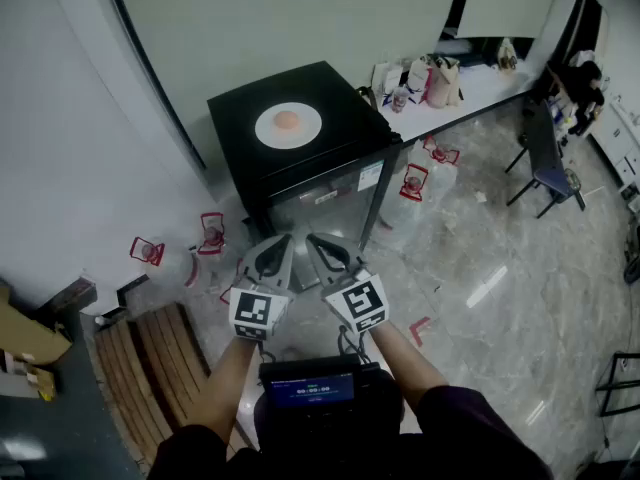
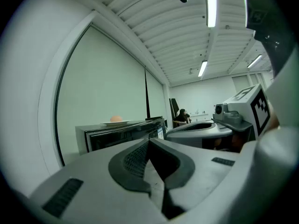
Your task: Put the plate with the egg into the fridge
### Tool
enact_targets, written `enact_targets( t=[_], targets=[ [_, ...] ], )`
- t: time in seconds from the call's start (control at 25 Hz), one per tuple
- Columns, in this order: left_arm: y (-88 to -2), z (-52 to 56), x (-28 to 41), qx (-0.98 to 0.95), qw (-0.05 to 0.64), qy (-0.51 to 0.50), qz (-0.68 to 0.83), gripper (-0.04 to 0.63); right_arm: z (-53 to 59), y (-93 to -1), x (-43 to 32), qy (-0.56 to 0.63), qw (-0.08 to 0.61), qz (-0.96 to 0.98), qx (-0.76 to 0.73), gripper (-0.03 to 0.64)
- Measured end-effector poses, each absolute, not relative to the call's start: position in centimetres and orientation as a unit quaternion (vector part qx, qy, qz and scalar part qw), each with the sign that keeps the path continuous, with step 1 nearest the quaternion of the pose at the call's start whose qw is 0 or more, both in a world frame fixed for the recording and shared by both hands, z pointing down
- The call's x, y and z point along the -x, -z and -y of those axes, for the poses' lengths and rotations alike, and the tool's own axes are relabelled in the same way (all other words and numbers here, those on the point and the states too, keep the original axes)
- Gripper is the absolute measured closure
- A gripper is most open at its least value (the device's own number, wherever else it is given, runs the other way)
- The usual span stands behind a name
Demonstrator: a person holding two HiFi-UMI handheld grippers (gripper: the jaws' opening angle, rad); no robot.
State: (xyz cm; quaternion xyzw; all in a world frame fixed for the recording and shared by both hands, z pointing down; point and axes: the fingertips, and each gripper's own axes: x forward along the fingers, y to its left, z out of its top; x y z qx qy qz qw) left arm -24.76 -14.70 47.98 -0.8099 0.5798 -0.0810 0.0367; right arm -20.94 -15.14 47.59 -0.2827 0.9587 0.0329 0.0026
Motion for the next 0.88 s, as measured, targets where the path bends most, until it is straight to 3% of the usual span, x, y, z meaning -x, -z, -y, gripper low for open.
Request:
enact_targets(
  t=[0.4, 0.76, 0.88],
  targets=[
    [-49.8, 13.9, 26.3, 0.804, 0.016, 0.089, -0.587, 0.586, 13.8, -48.1, 21.8, -0.013, -0.003, -0.962, 0.272, 0.609],
    [-58.8, 14.8, 32.6, 0.779, -0.077, 0.161, -0.601, 0.583, 12.2, -50.5, 23.5, 0.007, -0.03, -0.96, 0.279, 0.609],
    [-61.3, 16.0, 33.8, 0.784, -0.109, 0.193, -0.579, 0.524, 12.1, -51.2, 23.9, 0.013, -0.035, -0.956, 0.291, 0.609]
  ],
)
